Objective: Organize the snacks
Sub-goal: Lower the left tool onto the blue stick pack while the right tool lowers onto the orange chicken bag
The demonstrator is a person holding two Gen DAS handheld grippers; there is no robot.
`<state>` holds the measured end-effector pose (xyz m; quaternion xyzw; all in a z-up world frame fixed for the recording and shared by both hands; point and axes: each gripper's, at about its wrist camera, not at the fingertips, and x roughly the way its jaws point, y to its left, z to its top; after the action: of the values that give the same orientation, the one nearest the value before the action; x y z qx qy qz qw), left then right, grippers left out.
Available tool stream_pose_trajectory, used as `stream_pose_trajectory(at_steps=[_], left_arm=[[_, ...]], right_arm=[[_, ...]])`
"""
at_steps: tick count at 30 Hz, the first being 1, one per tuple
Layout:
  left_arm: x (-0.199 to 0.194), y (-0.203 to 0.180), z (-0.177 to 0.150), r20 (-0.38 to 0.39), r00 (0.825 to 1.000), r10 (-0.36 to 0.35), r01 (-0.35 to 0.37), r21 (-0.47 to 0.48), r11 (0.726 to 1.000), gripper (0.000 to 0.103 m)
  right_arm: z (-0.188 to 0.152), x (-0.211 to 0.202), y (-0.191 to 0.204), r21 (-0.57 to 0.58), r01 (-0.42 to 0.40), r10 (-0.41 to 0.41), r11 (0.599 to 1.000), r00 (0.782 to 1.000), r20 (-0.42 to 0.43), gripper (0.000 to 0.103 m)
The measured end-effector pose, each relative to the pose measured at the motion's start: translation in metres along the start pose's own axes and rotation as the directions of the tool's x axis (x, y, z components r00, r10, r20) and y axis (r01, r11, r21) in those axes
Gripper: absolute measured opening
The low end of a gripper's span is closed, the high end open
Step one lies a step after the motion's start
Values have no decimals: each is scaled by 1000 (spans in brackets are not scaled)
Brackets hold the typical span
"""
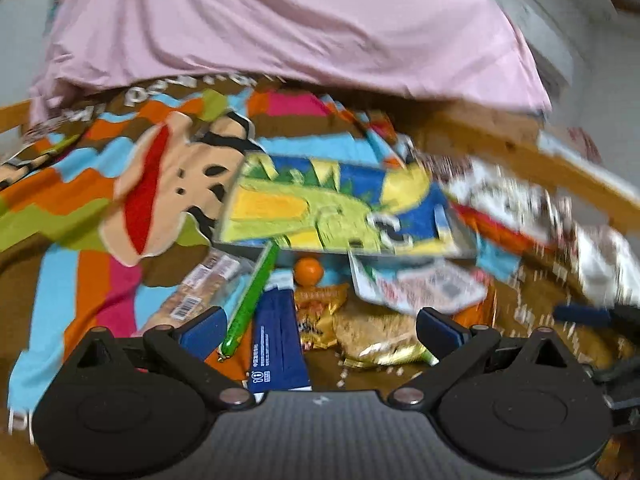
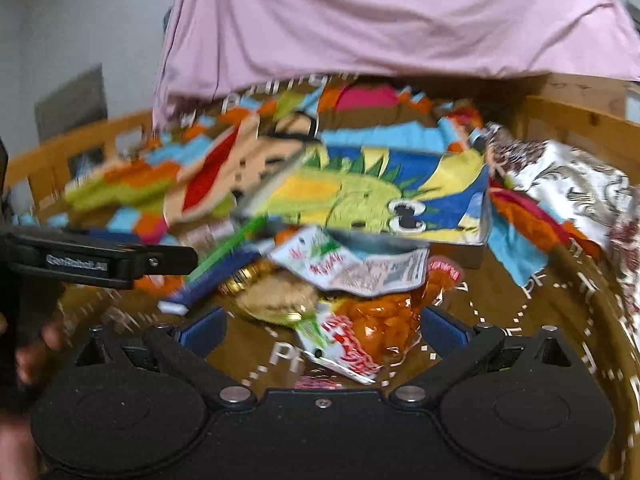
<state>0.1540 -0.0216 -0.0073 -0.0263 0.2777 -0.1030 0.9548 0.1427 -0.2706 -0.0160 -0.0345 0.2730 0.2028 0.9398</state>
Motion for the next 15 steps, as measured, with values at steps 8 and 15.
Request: stream_pose_trajectory(at_steps=[8, 15], left_arm=[[40, 22, 0, -137, 990, -38, 35, -25, 999, 103], [63, 33, 0, -198, 977, -84, 69, -82, 994, 102]], right_arm=[[-3, 35, -10, 2, -30, 30, 1000, 996, -78, 102], [-8, 47, -14, 18, 30, -27, 999, 993, -118, 102]])
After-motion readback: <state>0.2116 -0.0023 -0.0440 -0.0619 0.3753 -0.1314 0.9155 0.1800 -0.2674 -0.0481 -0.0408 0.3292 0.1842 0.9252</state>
